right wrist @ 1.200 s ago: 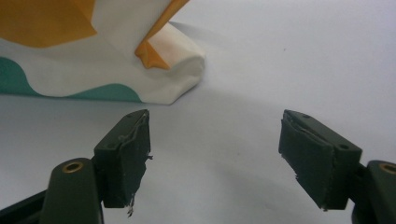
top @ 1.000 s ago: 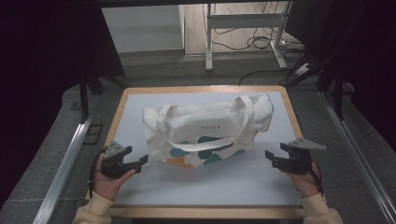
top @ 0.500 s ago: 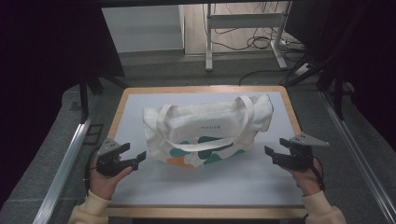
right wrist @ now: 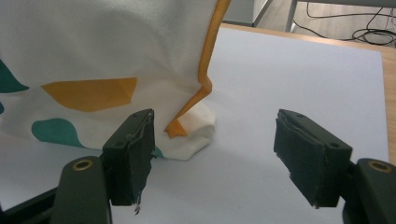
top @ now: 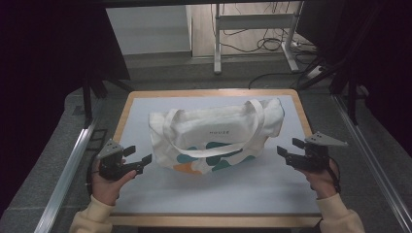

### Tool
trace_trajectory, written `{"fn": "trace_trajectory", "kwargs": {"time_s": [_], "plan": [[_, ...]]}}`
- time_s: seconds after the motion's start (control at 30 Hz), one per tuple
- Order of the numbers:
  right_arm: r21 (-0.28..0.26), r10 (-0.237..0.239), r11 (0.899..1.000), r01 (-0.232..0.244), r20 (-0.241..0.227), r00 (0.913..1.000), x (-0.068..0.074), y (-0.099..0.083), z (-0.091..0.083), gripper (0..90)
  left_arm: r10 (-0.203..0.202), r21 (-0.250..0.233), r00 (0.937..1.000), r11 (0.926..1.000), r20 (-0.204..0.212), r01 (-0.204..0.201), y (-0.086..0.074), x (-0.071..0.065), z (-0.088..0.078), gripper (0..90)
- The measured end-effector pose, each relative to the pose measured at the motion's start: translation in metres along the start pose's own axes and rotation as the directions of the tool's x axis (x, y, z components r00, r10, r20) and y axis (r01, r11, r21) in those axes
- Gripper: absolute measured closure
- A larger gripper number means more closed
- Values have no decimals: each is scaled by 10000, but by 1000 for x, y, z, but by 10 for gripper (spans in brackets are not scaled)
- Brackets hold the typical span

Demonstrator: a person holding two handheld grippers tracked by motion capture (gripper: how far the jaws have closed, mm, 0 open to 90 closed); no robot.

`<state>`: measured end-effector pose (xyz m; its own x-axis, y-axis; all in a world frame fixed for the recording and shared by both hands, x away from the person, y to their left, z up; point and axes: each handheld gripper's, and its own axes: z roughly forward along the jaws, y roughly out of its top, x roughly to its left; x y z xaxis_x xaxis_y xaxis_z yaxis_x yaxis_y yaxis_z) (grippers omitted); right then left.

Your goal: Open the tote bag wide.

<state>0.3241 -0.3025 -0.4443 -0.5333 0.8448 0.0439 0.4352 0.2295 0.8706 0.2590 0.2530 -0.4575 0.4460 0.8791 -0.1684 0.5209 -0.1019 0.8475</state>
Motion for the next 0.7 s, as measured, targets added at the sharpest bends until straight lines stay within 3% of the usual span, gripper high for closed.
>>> {"fn": "trace_trajectory", "kwargs": {"time_s": [0.33, 0.57, 0.7], "plan": [[-128, -32, 9999, 31, -111, 9999, -2, 12, 0, 291, -11, -207, 10000, 9998, 50, 12, 8, -3, -4, 226], [-200, -102, 9998, 98, -224, 9997, -3, 18, 1, 287, -224, -366, 9994, 9991, 273, 234, 11, -1, -8, 209], [-235, -74, 9997, 68, -253, 9997, -4, 25, 3, 281, -97, -472, 9994, 9988, 343, 113, 17, -4, -10, 198]]}}
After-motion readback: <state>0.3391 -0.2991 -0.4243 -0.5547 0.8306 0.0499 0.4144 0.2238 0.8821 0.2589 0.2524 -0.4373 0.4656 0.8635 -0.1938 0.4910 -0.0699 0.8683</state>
